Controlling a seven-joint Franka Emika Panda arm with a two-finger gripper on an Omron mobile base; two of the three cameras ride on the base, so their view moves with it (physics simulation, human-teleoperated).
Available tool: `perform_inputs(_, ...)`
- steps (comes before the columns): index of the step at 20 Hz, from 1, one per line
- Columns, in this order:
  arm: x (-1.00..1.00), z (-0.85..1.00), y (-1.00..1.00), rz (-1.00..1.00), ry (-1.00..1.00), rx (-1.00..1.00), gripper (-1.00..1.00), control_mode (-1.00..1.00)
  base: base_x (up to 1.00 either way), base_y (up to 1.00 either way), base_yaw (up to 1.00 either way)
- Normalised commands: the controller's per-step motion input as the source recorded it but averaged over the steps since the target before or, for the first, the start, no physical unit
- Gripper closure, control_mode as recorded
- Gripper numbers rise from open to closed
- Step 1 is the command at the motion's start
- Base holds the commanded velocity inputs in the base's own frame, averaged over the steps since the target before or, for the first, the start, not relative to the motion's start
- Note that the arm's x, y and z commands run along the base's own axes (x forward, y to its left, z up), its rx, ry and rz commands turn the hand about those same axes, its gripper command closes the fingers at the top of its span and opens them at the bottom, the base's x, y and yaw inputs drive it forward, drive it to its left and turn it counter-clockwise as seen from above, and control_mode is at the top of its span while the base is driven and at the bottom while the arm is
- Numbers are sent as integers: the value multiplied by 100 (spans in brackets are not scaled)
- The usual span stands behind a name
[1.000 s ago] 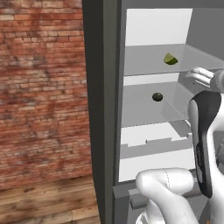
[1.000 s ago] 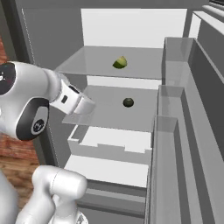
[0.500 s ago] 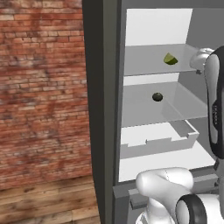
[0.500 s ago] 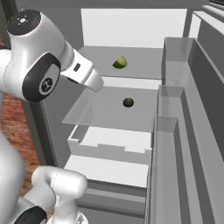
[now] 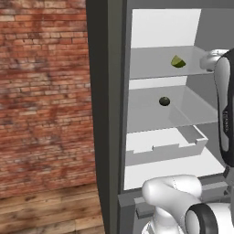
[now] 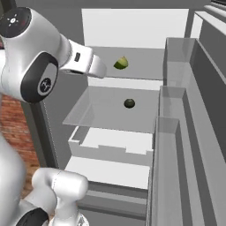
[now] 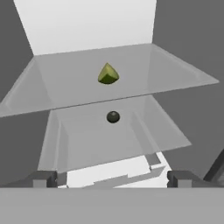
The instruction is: Take the lemon wedge from the fridge and place it on the plate with fish on the dining counter.
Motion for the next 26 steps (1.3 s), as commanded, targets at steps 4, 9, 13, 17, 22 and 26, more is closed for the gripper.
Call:
perform_inputs(4, 41, 0, 0, 1, -3, -5, -100, -100, 0, 0, 0)
perform_inputs(9, 72, 0, 0, 0, 4, 0, -100, -100, 0, 0, 0)
perform_inputs(13, 82, 0, 0, 0, 7, 0, -100, -100, 0, 0, 0)
perform_inputs(17, 60, -23, -7, 0, 0, 0, -100, -100, 0, 0, 0)
perform_inputs(22, 48, -25, -16, 0, 0, 0, -100, -100, 0, 0, 0)
perform_inputs(26, 50, -4, -23, 0, 0, 1, -100, -100, 0, 0, 0)
